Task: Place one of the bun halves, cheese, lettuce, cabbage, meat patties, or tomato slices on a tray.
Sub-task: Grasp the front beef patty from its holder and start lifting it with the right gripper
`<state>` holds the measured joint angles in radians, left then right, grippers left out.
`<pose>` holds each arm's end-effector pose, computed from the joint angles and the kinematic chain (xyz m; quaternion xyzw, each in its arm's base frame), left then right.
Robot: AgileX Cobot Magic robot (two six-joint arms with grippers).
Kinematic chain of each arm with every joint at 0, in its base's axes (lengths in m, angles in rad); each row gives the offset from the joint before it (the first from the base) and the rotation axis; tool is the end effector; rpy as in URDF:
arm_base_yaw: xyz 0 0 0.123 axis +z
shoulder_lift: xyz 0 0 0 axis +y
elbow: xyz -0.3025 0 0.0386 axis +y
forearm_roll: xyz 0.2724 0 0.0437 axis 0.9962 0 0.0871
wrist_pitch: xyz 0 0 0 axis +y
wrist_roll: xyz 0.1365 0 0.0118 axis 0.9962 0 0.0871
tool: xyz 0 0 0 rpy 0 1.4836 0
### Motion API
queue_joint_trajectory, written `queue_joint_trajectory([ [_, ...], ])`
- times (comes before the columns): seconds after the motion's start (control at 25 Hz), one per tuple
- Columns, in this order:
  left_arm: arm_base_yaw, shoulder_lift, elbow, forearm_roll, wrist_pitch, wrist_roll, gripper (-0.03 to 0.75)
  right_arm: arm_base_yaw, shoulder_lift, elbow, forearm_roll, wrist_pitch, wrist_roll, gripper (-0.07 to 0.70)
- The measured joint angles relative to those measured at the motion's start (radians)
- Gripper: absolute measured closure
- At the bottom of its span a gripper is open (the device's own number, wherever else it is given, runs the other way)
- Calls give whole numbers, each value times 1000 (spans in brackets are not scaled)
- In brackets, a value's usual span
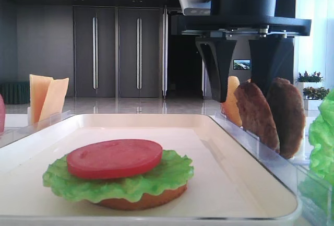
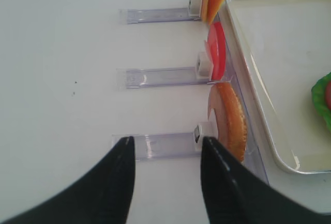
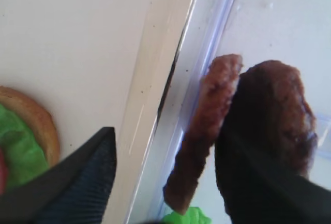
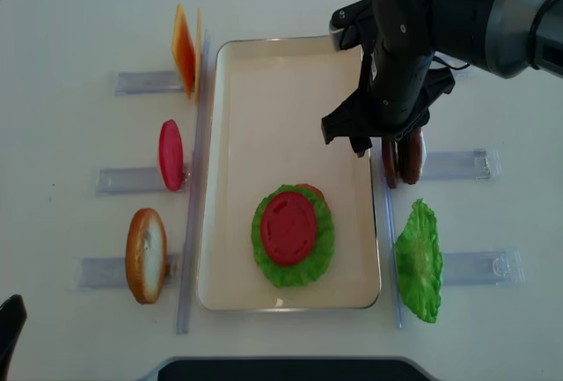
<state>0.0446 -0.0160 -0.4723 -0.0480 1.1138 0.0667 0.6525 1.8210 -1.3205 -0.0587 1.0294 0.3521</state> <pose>0.0347 -0.0044 0.2529 0.0110 0.8694 0.0035 0.4940 0.3138 0.2311 0.1784 -0.1626 0.9843 0.0080 0.0686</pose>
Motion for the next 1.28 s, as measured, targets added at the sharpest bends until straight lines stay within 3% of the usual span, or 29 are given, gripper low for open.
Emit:
queue_joint_trajectory([
  [0.24, 0, 0, 0, 0, 0, 0, 388, 0, 0, 0, -19, -1, 0, 328],
  [0.48, 0, 0, 0, 0, 0, 0, 388, 0, 0, 0, -26, 1, 1, 366],
  [0.76, 0, 0, 0, 0, 0, 0, 388, 0, 0, 0, -29, 6, 7, 472],
  [1.12, 0, 0, 0, 0, 0, 0, 388, 0, 0, -7, -33, 20, 22, 476],
  [1.28, 0, 0, 0, 0, 0, 0, 388, 7, 2, -46, -31, 81, 24, 485],
])
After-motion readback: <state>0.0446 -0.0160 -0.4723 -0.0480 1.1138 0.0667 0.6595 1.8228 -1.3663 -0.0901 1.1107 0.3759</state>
